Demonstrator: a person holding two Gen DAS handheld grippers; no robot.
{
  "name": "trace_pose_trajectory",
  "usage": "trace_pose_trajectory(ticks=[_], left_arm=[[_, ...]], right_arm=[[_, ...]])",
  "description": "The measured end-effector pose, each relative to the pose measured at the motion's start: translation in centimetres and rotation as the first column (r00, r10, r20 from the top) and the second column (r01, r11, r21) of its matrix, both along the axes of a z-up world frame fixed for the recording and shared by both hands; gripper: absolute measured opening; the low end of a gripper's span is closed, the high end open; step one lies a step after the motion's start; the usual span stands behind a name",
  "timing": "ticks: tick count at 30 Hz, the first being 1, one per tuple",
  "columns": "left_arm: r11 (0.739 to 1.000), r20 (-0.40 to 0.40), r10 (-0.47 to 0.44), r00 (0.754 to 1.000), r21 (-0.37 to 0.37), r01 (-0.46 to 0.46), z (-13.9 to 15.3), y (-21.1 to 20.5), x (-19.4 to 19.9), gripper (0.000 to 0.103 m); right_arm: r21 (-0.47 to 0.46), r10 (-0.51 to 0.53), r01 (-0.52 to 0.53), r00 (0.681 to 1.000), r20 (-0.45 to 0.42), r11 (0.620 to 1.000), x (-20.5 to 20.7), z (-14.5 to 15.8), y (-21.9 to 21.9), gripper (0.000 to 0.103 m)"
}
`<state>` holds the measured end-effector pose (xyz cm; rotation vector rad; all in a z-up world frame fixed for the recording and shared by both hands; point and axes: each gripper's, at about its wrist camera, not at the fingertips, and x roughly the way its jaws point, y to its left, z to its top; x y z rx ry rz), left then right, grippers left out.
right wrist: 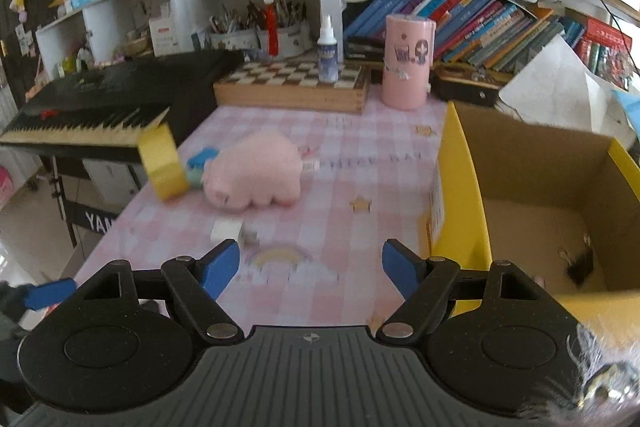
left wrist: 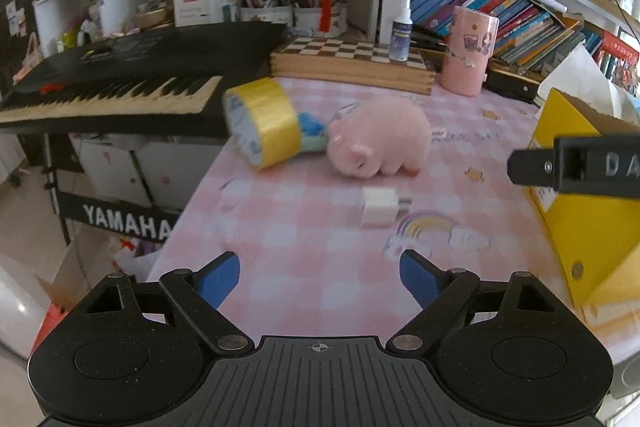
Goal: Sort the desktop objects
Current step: 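Grasp the white charger plug with the left tool while the right tool grasps the pink pig plush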
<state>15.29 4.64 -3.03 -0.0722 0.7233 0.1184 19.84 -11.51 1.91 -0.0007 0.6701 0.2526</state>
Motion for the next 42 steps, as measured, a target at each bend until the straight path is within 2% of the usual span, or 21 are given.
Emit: trace_pose_trajectory(ticks=[5, 11, 14, 16, 18, 21, 24, 30, 35, 37, 42], left_arm=[[0.999, -0.005, -0.044, 0.999, 0.003, 0.044, -1.3, -1.9, 3.9, 0.087], [0.998, -0.043, -0.065, 0.997, 0.021, 0.066, -3.2, -3.3, 7.6, 0.074], [0.996, -0.067, -0.081, 0.994, 0.039, 0.084, -3.9, -3.8, 8.9, 0.065], [0.994, -0.071, -0.098, 0.993, 0.047, 0.101, -4.2, -4.0, 9.3, 0.05], [0.993, -0.073, -0.11, 0.991, 0.039, 0.113, -4.0, -3.9, 9.3, 0.042], [0.995, -0.072, -0.1, 0.992, 0.02, 0.102, -3.4, -3.1, 9.0, 0.042], [0.998, -0.061, -0.056, 0.997, 0.001, 0.056, -2.4, -1.3, 7.9, 0.042], [0.993, -0.062, 0.109, 0.992, -0.047, -0.112, -0.5, 2.6, 4.8, 0.042], [0.979, -0.069, 0.194, 0.979, -0.049, -0.197, 0.2, 4.3, 3.7, 0.042], [0.976, -0.069, 0.209, 0.975, -0.047, -0.212, 0.4, 4.7, 3.7, 0.042], [0.973, -0.058, 0.222, 0.973, -0.044, -0.225, 0.8, 5.0, 3.4, 0.042]], right_arm=[[0.003, 0.019, -0.019, 1.0, 0.009, 1.0, 3.2, 0.9, -0.6, 0.08], [0.008, 0.025, -0.025, 1.0, 0.001, 1.0, 6.1, 1.0, -1.2, 0.081], [0.004, 0.04, -0.04, 0.999, -0.019, 0.999, 7.1, 0.7, -1.1, 0.081], [0.0, 0.05, -0.05, 0.998, -0.03, 0.999, 7.8, 0.5, -1.1, 0.082], [-0.002, 0.065, -0.065, 0.997, -0.04, 0.998, 8.4, 0.3, -0.8, 0.084], [-0.005, 0.094, -0.095, 0.993, -0.071, 0.995, 9.5, -0.2, 0.0, 0.087], [-0.001, 0.15, -0.151, 0.983, -0.11, 0.989, 10.8, -0.7, 1.3, 0.096], [-0.079, 0.305, -0.319, 0.94, -0.156, 0.944, 13.6, -1.9, 5.3, 0.103], [-0.138, 0.369, -0.395, 0.912, -0.181, 0.908, 16.3, -3.8, 8.6, 0.103], [-0.14, 0.39, -0.424, 0.894, -0.22, 0.895, 17.4, -5.0, 9.6, 0.103], [-0.081, 0.378, -0.411, 0.887, -0.266, 0.908, 18.9, -7.2, 10.2, 0.103]])
